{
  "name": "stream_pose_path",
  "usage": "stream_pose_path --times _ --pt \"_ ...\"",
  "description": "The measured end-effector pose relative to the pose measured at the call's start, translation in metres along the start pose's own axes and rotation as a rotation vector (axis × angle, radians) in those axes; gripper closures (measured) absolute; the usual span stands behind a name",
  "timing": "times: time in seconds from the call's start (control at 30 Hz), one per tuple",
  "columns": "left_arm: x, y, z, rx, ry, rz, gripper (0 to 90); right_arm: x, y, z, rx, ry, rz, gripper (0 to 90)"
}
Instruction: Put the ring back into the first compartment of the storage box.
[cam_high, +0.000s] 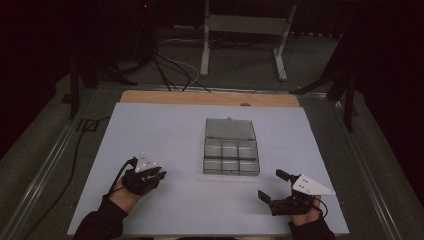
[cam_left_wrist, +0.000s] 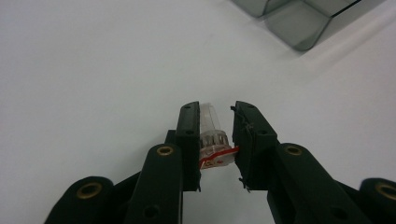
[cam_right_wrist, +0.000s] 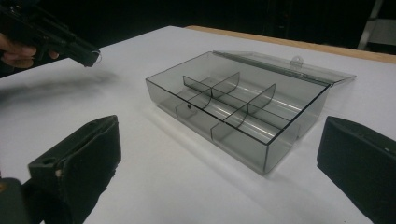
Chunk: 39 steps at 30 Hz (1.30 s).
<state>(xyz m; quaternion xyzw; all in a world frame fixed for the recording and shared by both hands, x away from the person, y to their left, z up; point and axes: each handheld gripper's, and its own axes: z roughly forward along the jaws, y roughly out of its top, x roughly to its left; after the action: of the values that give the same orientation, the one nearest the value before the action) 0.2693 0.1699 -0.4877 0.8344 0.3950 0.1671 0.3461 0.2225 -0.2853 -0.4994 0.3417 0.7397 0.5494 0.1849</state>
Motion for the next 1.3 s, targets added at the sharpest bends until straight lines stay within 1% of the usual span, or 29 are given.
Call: stream_pose_path --times 0.23,0.27,0.33,0.43,0.47,0.5,0.7,0.77,0.93,1.13,1.2,1.27,1.3 --pt "-0.003 0.008 0.002 0.003 -0.035 0.031 74.2 0.0 0.0 0.0 0.001 0.0 0.0 0.0" --pt "-0.003 0.008 0.002 0.003 -0.035 0.031 74.2 0.0 0.0 0.0 0.001 0.0 0.0 0.0" --pt "-0.004 0.012 0.002 0.001 -0.061 0.04 74.2 0.0 0.0 0.0 0.0 0.0 0.0 0.0" --pt "-0.005 0.016 0.002 -0.003 -0.084 0.046 74.3 0.0 0.0 0.0 0.001 0.0 0.0 0.0" --pt "-0.005 0.016 0.002 -0.003 -0.084 0.046 74.3 0.0 0.0 0.0 0.001 0.0 0.0 0.0" --pt "-0.006 0.019 0.003 -0.002 -0.092 0.057 74.3 0.0 0.0 0.0 0.0 0.0 0.001 0.0" --pt "-0.008 0.027 0.005 -0.001 -0.123 0.081 74.3 0.0 0.0 0.0 0.0 0.001 0.001 0.0" --pt "-0.009 0.029 0.006 -0.001 -0.125 0.091 74.3 0.0 0.0 0.0 0.0 0.001 0.001 0.0" --pt "-0.012 0.035 0.012 0.001 -0.151 0.117 74.2 0.0 0.0 0.0 0.0 0.002 0.002 0.0" --pt "-0.015 0.044 0.017 -0.015 -0.188 0.131 74.3 0.0 0.0 0.0 0.0 0.003 0.002 0.0" --pt "-0.015 0.047 0.018 -0.02 -0.209 0.135 74.3 0.0 0.0 0.0 0.0 0.002 0.001 0.0" --pt "-0.015 0.049 0.019 -0.022 -0.208 0.14 74.3 0.0 0.0 0.0 -0.001 0.003 0.001 0.0" --pt "-0.016 0.053 0.02 -0.028 -0.223 0.147 74.3 0.0 0.0 0.0 0.0 0.003 0.002 0.0"
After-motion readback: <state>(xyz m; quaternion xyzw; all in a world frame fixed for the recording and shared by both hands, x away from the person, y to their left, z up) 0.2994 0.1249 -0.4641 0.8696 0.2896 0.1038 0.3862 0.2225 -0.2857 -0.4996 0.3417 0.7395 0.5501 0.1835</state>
